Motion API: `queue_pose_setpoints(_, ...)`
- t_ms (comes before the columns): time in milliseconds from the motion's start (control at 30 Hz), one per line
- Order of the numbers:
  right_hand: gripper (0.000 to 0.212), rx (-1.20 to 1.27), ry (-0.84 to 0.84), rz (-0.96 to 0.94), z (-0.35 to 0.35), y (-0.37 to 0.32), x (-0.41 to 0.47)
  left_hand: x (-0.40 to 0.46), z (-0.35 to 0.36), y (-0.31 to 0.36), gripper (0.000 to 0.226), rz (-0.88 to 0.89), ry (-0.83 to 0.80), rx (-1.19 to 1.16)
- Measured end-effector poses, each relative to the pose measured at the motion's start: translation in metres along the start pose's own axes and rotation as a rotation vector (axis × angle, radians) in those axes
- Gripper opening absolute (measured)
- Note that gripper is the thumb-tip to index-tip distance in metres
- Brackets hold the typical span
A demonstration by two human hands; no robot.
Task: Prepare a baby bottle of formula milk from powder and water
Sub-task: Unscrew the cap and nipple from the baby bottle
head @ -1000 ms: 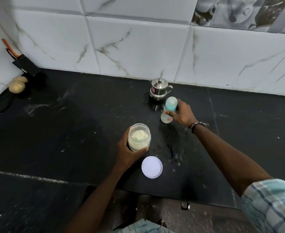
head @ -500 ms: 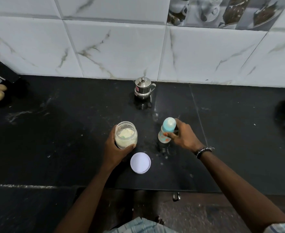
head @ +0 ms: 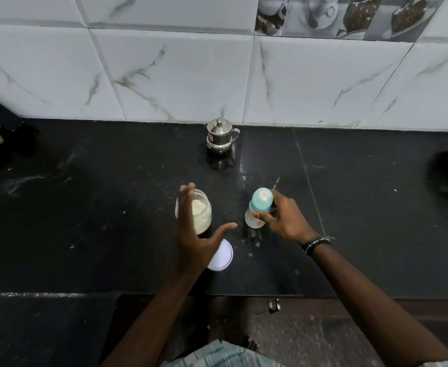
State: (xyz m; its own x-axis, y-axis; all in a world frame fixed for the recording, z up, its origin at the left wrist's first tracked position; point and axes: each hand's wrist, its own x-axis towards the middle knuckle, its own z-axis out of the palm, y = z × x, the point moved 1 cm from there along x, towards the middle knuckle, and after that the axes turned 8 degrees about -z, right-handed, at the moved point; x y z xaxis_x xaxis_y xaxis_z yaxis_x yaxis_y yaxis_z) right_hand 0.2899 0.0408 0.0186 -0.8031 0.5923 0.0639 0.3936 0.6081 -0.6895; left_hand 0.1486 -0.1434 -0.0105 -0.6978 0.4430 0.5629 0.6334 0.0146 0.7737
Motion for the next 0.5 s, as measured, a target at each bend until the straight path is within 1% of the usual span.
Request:
queue_pose_setpoints(33,0.053,-0.003,0.002,0.0,0.0,0.0,0.0,-0.001,0.009,0.008,0.109,0.031,-0.037,-0.022)
queue_pose_setpoints(100,0.054,-0.007,0.007,-0.004,-0.001,-0.001,0.0,-0.002,0.028,0.021,0.11,-0.009,-0.19,-0.061)
queue_pose_setpoints(200,0.055,-0.007,0.02,-0.016,0.0,-0.001,-0.001,-0.003,0.06,0.027,0.113,-0.233,-0.457,-0.078)
queue_pose_setpoints(267,0.055,-0.006,0.029,-0.012,0.0,-0.001,-0.003,0.001,0.08,0.025,0.109,-0.352,-0.547,-0.048)
queue_pose_setpoints(333,0.055,0.0,0.031,0.0,0.0,-0.002,-0.003,0.005,0.094,0.02,0.098,-0.433,-0.595,-0.036)
queue_pose_setpoints(367,0.055,0.004,0.032,0.003,0.0,-0.002,-0.003,0.006,0.1,0.017,0.089,-0.451,-0.603,-0.042)
queue_pose_setpoints(433,0.054,0.014,0.034,0.0,0.001,-0.004,-0.004,0.008,0.106,0.009,0.067,-0.469,-0.579,-0.047)
queue_pose_setpoints(500,0.054,0.023,0.032,-0.003,0.001,-0.004,-0.004,0.008,0.11,0.002,0.054,-0.483,-0.55,-0.035)
